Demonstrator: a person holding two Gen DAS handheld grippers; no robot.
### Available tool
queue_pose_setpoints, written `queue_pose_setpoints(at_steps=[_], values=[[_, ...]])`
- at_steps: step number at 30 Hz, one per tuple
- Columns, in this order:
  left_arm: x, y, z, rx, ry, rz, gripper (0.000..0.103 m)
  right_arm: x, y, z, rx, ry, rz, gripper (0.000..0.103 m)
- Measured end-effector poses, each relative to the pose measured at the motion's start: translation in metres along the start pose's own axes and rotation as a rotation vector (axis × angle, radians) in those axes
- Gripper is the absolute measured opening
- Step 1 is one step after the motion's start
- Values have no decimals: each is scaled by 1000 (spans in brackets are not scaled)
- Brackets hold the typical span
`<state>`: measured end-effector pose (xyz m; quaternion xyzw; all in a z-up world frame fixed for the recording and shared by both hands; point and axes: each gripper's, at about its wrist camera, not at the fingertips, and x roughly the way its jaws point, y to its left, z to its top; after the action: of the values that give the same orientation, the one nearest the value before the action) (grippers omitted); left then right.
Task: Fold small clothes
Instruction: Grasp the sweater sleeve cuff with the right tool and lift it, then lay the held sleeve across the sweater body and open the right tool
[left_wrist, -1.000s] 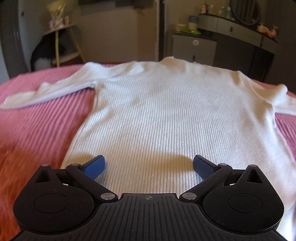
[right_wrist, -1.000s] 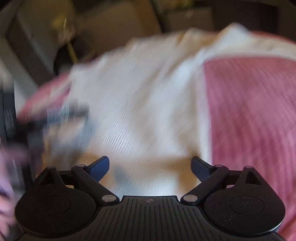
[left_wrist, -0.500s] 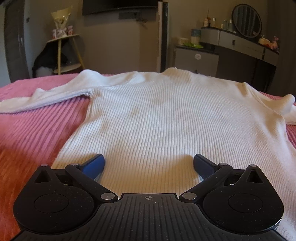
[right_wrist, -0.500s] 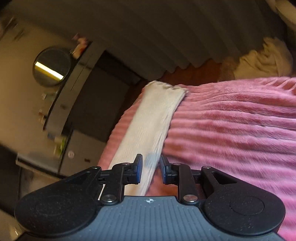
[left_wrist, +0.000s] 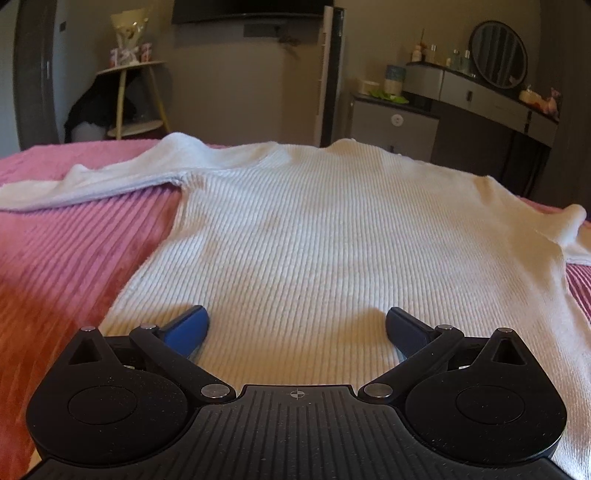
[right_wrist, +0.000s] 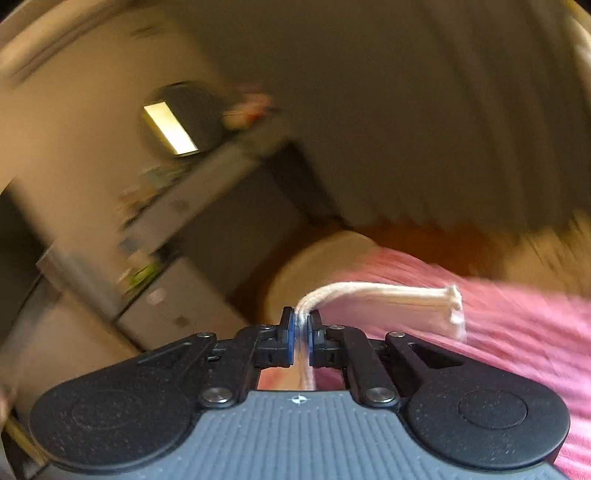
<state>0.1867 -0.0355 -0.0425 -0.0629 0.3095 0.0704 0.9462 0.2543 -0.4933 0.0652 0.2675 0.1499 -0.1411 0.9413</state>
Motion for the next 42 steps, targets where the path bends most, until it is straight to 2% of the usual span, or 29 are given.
queue_pose_setpoints(at_steps=[3, 6, 8, 10, 13, 14, 18, 21, 23, 25, 29, 33, 34, 35, 37, 38, 39, 40, 41, 42], values=[[-2, 2, -1, -12, -11, -15, 103, -28, 75, -14, -270, 11, 140, 7], [-6, 7, 2, -10, -13, -36, 103, -62, 139, -58, -455, 71, 315, 7], [-10, 10, 5, -18, -10, -44, 103, -83, 167, -98, -525, 122, 407, 7], [-13, 19, 11, -52, -9, -38, 103, -95, 184, -146, -536, 203, 460, 7], [-19, 38, 20, -114, -20, -62, 103, -96, 178, -207, -388, 446, 461, 21], [-19, 43, 22, -127, -16, -77, 103, -103, 172, -221, -336, 482, 448, 21], [-17, 65, 29, -207, 8, -140, 103, -134, 127, -238, -39, 478, 323, 24], [-7, 68, 40, -252, 42, -238, 103, -142, 92, -229, 143, 449, 229, 25], [4, 65, 50, -282, 68, -337, 103, -146, 83, -225, 199, 416, 211, 27], [24, 59, 58, -319, 102, -393, 103, -149, 74, -230, 270, 381, 219, 28], [63, 46, 74, -332, 177, -430, 103, -146, 71, -247, 249, 401, 230, 29], [85, 31, 83, -317, 215, -467, 102, -140, 85, -243, 232, 388, 262, 33], [87, 26, 87, -302, 239, -440, 95, -136, 88, -241, 228, 386, 271, 34], [84, 21, 90, -280, 239, -429, 93, -135, 88, -240, 223, 386, 279, 34], [81, 10, 95, -188, 223, -465, 87, -123, 89, -242, 234, 388, 284, 34], [85, 5, 94, -158, 243, -478, 82, -119, 87, -241, 255, 386, 286, 34], [94, 1, 91, -154, 298, -471, 75, -117, 84, -240, 277, 382, 290, 34], [98, -1, 89, -165, 319, -463, 71, -116, 83, -240, 288, 382, 295, 34], [102, -2, 87, -170, 316, -462, 71, -115, 83, -240, 283, 382, 296, 34], [103, -3, 87, -170, 311, -464, 65, -115, 83, -240, 275, 380, 295, 34]])
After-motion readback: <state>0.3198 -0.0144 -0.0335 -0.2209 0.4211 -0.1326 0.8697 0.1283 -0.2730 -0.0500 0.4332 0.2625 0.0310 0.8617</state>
